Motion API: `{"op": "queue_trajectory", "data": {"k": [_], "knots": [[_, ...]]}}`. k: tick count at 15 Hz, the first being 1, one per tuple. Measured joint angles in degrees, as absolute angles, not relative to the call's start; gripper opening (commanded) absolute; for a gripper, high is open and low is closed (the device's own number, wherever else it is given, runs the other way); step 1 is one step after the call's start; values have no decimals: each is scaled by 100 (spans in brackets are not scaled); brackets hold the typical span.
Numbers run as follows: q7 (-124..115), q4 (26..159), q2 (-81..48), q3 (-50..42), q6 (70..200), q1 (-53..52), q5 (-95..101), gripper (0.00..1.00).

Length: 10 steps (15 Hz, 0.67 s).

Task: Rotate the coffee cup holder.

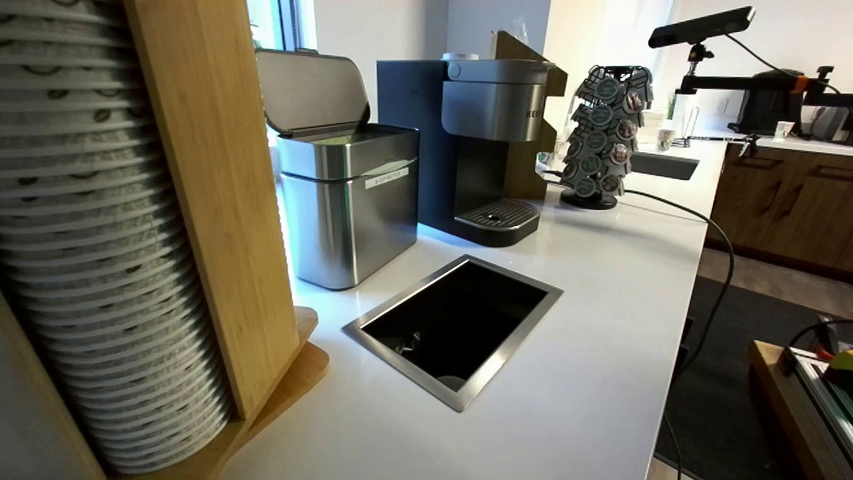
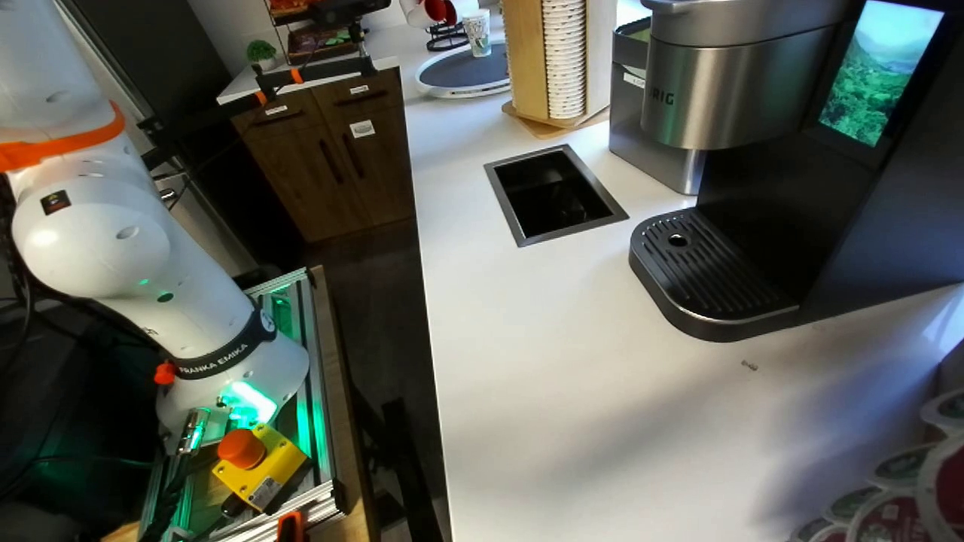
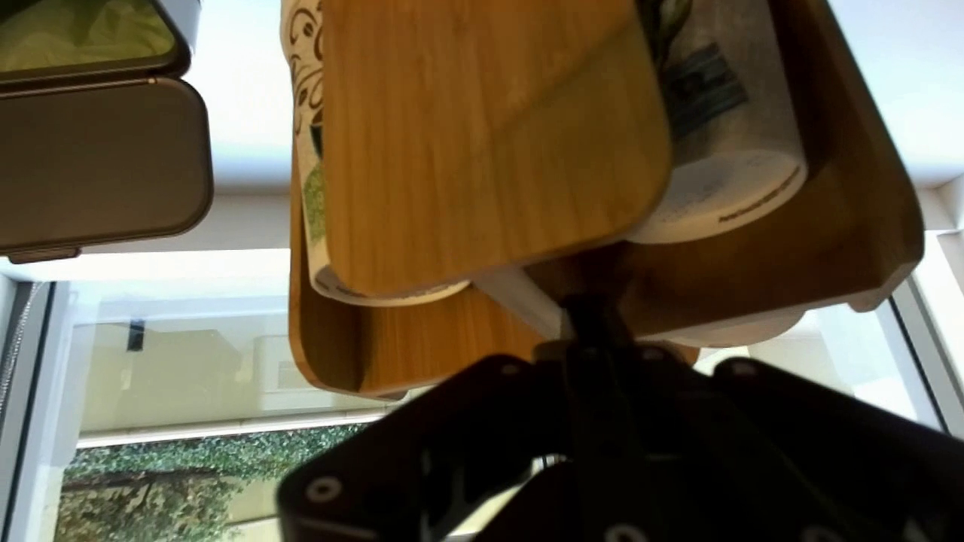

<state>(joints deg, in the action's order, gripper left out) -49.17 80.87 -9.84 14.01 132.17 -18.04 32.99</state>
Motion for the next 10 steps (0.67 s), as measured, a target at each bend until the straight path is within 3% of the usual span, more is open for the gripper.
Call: {"op": "queue_trajectory", "data": {"k": [10], "knots": [[-4922, 8086, -907, 1173, 12837, -1794, 3576, 0]]}}
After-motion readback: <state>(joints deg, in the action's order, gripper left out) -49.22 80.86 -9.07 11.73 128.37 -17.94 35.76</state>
